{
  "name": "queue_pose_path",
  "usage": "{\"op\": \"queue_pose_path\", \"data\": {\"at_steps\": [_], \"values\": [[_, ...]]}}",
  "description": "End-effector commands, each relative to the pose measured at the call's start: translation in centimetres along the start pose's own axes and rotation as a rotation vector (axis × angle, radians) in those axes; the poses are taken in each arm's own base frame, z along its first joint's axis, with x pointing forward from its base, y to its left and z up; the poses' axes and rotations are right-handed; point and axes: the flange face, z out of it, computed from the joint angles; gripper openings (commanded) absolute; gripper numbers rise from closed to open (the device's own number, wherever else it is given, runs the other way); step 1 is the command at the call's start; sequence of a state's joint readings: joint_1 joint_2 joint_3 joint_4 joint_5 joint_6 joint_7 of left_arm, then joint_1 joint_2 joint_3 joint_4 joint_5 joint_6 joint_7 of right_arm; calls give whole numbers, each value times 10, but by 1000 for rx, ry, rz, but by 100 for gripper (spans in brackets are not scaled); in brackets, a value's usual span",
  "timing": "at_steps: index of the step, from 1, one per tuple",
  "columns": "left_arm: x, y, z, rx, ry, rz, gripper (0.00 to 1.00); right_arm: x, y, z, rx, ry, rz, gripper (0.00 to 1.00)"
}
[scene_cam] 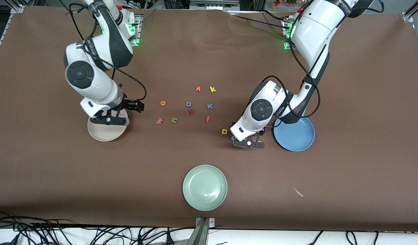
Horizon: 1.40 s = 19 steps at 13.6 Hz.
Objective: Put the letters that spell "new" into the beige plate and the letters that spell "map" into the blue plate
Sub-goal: 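Grasp the blue m with the left gripper while the right grasps red w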
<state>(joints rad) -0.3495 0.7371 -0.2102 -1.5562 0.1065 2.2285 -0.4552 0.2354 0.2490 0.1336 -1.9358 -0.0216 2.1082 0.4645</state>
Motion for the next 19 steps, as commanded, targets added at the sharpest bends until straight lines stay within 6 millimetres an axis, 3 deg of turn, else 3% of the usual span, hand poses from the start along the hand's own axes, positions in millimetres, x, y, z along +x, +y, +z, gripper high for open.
{"op": "queue_pose_path", "data": {"at_steps": [1,6,7,9,12,15,19], "values": [[-3,4,15,20,6,27,87,-15,-9,40,25,18,78,100],[-28,-5,47,51,-74,13,77,-18,-35,97,40,12,166,100],[-29,-5,47,51,-74,13,68,-20,-42,110,45,12,172,100],[-28,-5,46,45,-75,4,30,-21,-52,131,54,15,185,100],[-25,-10,32,51,-79,-1,2,-23,-62,153,70,24,210,100],[-23,-20,-5,79,-93,-3,0,-20,-62,169,86,37,216,99],[-16,-72,-56,106,-136,48,0,-12,-58,177,86,33,226,90]]}}
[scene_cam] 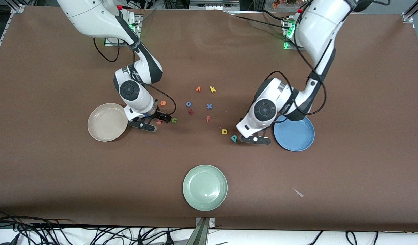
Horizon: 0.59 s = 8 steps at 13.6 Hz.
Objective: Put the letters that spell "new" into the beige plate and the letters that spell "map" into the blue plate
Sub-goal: 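Drop the blue m in the blue plate while the right drops w in beige plate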
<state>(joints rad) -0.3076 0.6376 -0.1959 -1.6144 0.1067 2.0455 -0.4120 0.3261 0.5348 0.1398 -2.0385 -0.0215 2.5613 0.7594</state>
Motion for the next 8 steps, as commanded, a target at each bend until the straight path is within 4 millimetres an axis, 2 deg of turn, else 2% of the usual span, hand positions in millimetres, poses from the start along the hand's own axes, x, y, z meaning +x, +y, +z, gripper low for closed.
{"op": "queue_pose_path", "data": {"at_steps": [1,4,7,8], "values": [[-2,-53,-35,31,-27,72,0,7,-3,5,15,-1,25,84],[2,-115,-51,23,-58,140,0,8,-4,11,14,-4,28,67],[3,-144,-42,14,-82,160,1,11,-3,12,15,-4,34,42],[0,-145,-35,16,-95,161,1,10,-4,13,15,-4,34,34]]}}
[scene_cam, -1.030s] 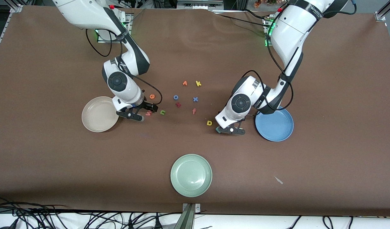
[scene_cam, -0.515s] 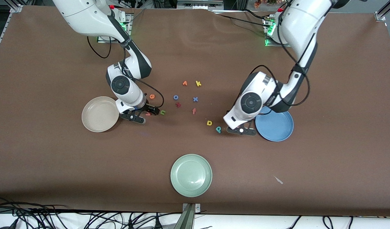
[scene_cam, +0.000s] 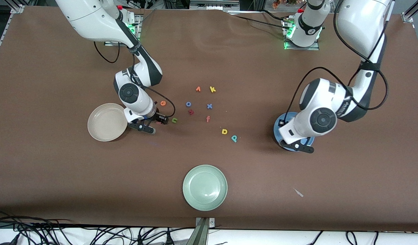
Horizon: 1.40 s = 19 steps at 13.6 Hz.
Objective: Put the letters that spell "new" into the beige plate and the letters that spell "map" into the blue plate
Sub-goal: 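Drop the blue m in the blue plate while the right drops w in beige plate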
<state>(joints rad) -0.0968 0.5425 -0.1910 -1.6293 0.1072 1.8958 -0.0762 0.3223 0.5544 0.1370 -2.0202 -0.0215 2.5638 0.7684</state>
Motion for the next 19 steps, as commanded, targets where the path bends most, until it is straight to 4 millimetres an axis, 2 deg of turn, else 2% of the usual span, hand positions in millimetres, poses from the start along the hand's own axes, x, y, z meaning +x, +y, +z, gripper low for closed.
{"op": "queue_pose_path", "data": {"at_steps": [1,3,4,5,6,7,8,9,10,11,12,15,16,19], "values": [[-9,0,15,28,-30,38,1,4,-5,8,13,-5,18,25],[-1,-14,28,112,-30,75,1,5,-7,8,15,-5,33,7],[-1,-17,29,111,-19,73,1,7,-9,5,18,-2,32,2],[1,-18,33,109,-17,74,1,8,-13,0,20,1,33,1],[6,-23,47,102,-9,69,2,9,-16,-5,11,-7,30,0],[8,-34,58,90,-1,56,3,12,-17,-13,-2,-16,27,0],[5,-33,68,85,-1,60,4,18,-17,-26,-24,-32,14,0],[4,-34,69,85,-1,60,13,21,-13,-37,-53,-57,-9,0],[4,-35,66,85,2,59,42,27,-4,-46,-71,-62,-33,0],[5,-35,64,86,5,57,80,34,4,-54,-74,-55,-69,0],[5,-36,61,84,6,54,100,38,14,-61,-89,-64,-113,0],[5,-27,40,88,34,50,100,57,62,-85,-168,-148,-205,0],[6,-25,32,91,38,47,100,66,83,-84,-191,-178,-220,0],[13,5,-5,81,75,65,100,90,132,-76,-217,-212,-248,0]]}}
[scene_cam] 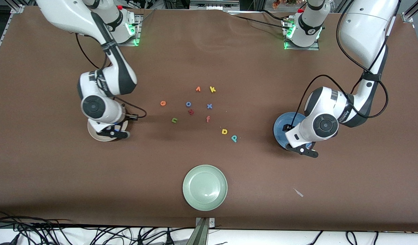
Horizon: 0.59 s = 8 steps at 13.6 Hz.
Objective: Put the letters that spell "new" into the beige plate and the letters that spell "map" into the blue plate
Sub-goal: 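Drop the blue m in the blue plate while the right drops w in beige plate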
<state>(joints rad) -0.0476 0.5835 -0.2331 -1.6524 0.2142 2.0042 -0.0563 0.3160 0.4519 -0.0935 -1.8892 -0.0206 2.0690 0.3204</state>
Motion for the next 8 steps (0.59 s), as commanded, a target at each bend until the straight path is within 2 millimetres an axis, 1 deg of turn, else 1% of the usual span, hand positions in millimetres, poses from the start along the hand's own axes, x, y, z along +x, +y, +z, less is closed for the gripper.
{"op": "queue_pose_path", "data": {"at_steps": [1,2,3,4,5,6,7,8], "values": [[8,26,-44,7,34,-10,100,9,39,20,-4,-45,-39,2],[13,30,-52,-27,50,-39,100,13,54,25,1,-48,-34,5],[17,35,-53,-73,53,-54,100,16,56,31,0,-53,-31,25],[24,37,-56,-109,63,-66,100,17,56,34,0,-55,-29,59],[31,43,-54,-117,68,-53,100,16,53,28,4,-46,-20,90],[37,51,-56,-120,78,-45,100,13,48,18,8,-40,-22,99],[40,68,-54,-120,78,-29,100,6,36,5,21,-40,-22,100],[40,86,-54,-116,78,-32,100,0,24,-2,47,-50,-4,100]]}}
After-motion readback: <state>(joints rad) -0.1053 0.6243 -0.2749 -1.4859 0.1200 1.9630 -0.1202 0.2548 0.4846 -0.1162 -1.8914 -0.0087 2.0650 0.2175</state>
